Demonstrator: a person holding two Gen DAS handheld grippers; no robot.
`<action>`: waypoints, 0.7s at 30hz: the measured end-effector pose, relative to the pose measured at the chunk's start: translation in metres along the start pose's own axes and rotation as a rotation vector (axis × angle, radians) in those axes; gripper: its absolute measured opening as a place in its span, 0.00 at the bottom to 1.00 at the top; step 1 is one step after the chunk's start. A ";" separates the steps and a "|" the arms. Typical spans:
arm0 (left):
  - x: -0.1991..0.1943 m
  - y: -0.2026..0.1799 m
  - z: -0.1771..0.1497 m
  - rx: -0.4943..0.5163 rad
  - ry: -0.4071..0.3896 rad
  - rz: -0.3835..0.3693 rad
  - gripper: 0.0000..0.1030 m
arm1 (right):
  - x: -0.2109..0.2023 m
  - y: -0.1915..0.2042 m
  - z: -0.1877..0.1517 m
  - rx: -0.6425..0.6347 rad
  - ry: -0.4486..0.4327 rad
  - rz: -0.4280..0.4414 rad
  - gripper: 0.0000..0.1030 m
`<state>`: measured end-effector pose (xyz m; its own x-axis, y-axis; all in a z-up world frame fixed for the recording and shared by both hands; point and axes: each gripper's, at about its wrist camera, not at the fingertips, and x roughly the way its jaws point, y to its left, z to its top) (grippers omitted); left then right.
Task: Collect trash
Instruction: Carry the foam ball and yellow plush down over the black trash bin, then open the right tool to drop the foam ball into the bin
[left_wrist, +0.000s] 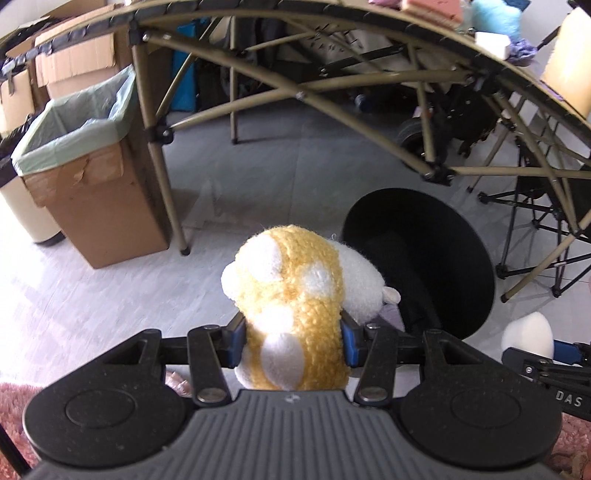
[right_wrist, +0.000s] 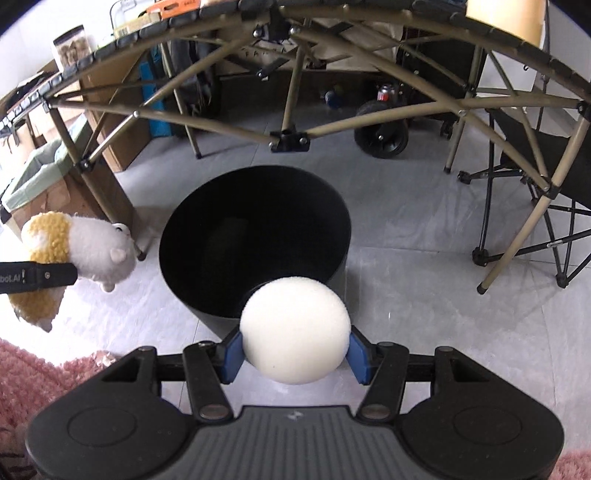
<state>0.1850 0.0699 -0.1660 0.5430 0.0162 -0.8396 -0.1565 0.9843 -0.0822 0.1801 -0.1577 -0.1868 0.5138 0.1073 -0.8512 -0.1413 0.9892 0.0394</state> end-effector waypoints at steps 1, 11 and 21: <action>0.002 0.001 0.000 -0.004 0.005 0.003 0.48 | 0.000 0.001 0.001 0.000 0.002 0.001 0.54; 0.007 0.003 0.010 -0.035 0.034 0.023 0.48 | 0.000 0.008 0.017 -0.003 -0.011 0.022 0.54; 0.015 0.019 0.008 -0.067 0.044 0.046 0.48 | 0.014 0.028 0.040 -0.015 -0.016 0.065 0.54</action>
<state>0.1970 0.0899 -0.1754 0.4970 0.0521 -0.8662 -0.2366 0.9685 -0.0775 0.2167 -0.1246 -0.1766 0.5169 0.1732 -0.8383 -0.1876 0.9784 0.0865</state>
